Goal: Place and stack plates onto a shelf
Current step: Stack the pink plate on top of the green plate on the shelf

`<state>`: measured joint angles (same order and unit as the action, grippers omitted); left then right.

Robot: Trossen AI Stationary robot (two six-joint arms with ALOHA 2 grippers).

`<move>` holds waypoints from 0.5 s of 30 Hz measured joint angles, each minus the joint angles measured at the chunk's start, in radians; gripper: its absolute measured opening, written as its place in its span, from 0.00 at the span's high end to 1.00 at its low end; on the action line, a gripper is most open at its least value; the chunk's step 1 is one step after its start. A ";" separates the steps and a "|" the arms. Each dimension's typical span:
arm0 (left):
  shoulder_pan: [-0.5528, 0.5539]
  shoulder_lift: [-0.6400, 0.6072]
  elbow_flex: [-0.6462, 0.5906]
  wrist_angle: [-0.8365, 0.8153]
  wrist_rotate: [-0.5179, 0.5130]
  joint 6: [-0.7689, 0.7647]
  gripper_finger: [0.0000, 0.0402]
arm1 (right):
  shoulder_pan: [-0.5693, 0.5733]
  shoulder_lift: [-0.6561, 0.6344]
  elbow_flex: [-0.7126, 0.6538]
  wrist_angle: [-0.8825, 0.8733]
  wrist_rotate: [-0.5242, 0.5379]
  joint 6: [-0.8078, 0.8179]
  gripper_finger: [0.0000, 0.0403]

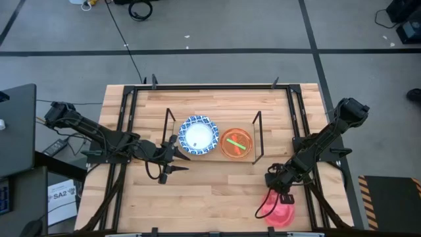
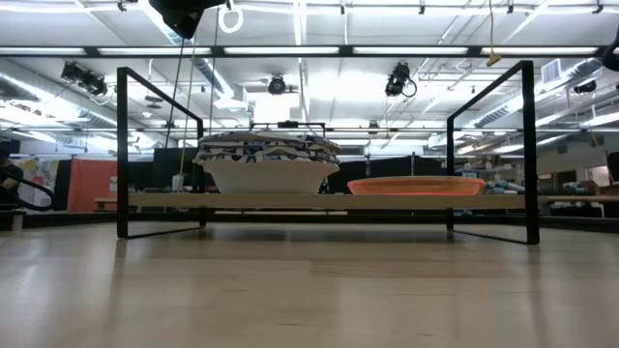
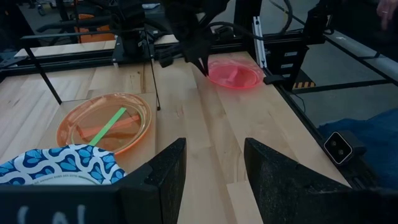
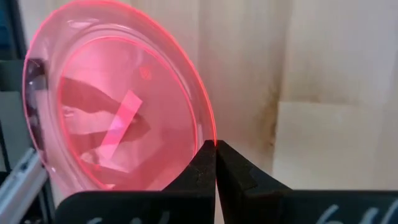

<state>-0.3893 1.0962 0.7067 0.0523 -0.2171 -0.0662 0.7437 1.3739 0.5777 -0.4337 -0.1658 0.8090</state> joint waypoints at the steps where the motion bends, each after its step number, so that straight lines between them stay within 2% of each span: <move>1: 0.000 0.000 0.000 0.000 0.000 0.000 0.58 | 0.000 0.000 0.000 0.011 0.000 0.000 0.98; 6: 0.000 0.000 0.000 0.000 0.000 0.000 0.58 | 0.000 0.000 0.000 0.067 0.022 0.001 0.98; 15: 0.000 0.000 0.000 0.000 0.000 0.000 0.58 | -0.010 0.000 0.000 0.215 0.142 0.001 0.98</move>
<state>-0.3897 1.0962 0.7067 0.0524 -0.2169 -0.0662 0.7334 1.3739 0.5777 -0.2185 -0.0234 0.8097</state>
